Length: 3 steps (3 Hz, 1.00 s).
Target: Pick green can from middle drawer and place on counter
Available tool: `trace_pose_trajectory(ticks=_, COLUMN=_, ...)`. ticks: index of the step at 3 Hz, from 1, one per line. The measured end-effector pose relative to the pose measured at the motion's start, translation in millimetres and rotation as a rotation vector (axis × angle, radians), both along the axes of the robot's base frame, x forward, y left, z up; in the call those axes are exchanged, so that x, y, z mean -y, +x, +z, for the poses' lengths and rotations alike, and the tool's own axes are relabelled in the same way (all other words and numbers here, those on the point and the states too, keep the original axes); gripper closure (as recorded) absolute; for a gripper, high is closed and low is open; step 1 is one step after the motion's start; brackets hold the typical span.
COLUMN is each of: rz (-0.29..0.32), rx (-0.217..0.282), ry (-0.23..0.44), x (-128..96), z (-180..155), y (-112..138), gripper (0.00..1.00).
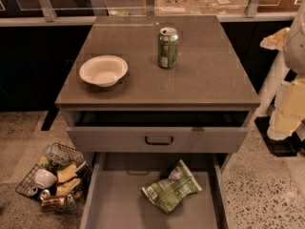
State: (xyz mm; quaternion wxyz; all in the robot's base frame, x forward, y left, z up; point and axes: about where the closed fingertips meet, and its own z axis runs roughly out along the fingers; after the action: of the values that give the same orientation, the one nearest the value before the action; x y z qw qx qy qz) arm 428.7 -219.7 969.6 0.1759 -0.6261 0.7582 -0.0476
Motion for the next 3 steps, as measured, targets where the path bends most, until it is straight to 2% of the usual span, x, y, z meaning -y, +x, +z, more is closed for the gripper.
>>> trace_pose_trajectory(ticks=2, rz=0.233, rx=-0.011, ry=-0.001, x=11.8, z=-65.1, y=-36.2, gripper=0.00)
trace_pose_trajectory(ticks=3, rz=0.282, rx=-0.018, ry=-0.003, x=11.6, z=-101.3, y=-47.9, gripper=0.00)
